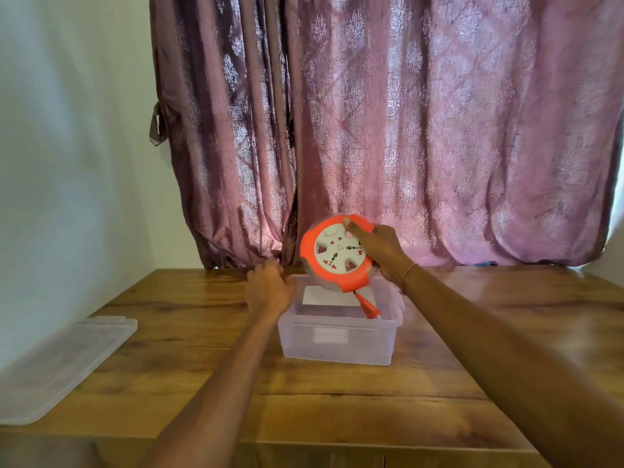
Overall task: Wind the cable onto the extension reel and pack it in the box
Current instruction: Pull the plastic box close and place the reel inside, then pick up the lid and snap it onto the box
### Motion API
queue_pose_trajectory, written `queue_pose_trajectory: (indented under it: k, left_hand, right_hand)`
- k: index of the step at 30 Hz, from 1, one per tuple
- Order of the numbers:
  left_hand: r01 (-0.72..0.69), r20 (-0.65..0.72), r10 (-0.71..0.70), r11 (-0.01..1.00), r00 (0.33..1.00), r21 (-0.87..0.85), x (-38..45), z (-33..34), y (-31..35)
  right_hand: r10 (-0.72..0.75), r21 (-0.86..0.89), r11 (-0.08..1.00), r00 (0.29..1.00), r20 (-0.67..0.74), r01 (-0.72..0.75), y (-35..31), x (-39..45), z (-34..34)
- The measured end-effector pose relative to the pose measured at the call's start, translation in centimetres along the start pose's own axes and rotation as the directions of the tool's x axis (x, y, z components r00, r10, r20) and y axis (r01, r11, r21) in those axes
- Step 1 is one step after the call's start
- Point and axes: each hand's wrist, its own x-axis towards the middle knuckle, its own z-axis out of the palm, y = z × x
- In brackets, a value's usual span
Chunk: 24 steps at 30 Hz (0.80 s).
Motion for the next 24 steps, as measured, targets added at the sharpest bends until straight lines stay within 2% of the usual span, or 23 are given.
queue_pose_trajectory:
  k: [2,4,5,7,11,15,18,22,24]
  left_hand:
    - [0.118,0.143,-0.107,0.991,0.984,-0.066,0.8,1.3,-1.5]
    - [0.268,0.310,-0.169,0.911,0.936,-0.312,1.0,2.2,-2.4]
    - [0.334,0.348,-0.198,0.857,0.916,-0.392,1.0,2.6,-2.7]
    - [0.373,0.348,-0.227,0.814,0.910,-0.444,1.3,3.2,-3.1]
    - [0.399,0.344,-0.257,0.799,0.903,-0.451,1.4,3.6,-2.8]
    - [0.417,0.356,-0.265,0.776,0.896,-0.473,1.5,3.9,-2.9]
    - [0.425,0.361,-0.271,0.776,0.892,-0.467,1.4,3.9,-2.9]
    - [0.413,0.332,-0.283,0.795,0.900,-0.444,1.3,3.7,-2.7]
    - [0.414,0.331,-0.285,0.800,0.899,-0.434,1.2,3.7,-2.6]
  right_hand:
    - [0.012,-0.042,0.999,0.999,0.050,-0.010,1.6,-0.5,0.6]
    - [0.065,-0.086,0.995,0.993,0.094,-0.057,3.2,-0.8,0.9]
    - [0.104,-0.110,0.990,0.988,0.117,-0.091,3.9,-1.0,0.9]
    - [0.187,-0.144,0.976,0.968,0.165,-0.164,5.0,-1.2,0.9]
    - [0.295,-0.169,0.952,0.911,0.287,-0.255,5.8,-1.4,1.0]
    - [0.374,-0.283,0.920,0.815,0.442,-0.269,6.2,-1.4,1.5]
    - [0.467,-0.367,0.876,0.737,0.489,-0.312,6.4,-1.3,1.7]
    - [0.492,-0.454,0.841,0.765,0.416,-0.294,6.8,-0.8,1.4]
    - [0.468,-0.578,0.793,0.800,0.375,-0.193,7.0,-0.8,1.4]
